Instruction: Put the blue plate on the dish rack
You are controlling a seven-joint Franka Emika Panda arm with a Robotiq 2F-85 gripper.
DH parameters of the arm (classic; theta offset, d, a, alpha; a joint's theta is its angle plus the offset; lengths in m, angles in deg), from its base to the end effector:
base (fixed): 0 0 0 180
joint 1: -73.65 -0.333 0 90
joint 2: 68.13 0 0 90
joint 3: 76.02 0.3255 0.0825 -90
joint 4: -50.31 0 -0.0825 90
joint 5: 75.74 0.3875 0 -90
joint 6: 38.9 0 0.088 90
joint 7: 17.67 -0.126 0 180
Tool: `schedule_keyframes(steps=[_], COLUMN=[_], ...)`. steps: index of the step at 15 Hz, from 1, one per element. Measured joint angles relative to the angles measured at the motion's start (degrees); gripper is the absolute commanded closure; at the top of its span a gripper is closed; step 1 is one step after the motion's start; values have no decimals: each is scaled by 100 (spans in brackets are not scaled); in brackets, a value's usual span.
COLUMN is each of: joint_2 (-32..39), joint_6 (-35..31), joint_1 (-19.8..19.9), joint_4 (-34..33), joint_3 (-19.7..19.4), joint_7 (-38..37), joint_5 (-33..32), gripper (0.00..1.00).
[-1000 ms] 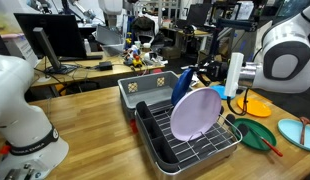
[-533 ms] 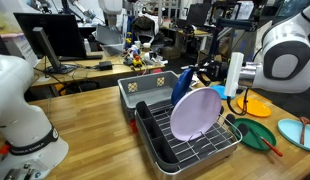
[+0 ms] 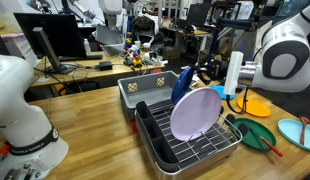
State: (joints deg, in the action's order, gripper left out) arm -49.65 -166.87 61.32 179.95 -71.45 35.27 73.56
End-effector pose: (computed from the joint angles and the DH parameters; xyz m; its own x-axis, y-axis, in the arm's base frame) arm 0.5356 0.1872 0.2270 0.5612 -0.7362 -0.3783 -0.3579 0.1963 -0.9129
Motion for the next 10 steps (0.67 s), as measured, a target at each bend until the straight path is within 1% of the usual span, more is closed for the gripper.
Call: schedule_keyframes(steps=[4, 10], joint_2=[96, 488], joint_6=[19, 16], joint_1=[-11, -30], joint_4=[-165, -391], joint_3=[14, 33], joint_7=[-228, -771], joint_5=[0, 0], gripper=[98, 98])
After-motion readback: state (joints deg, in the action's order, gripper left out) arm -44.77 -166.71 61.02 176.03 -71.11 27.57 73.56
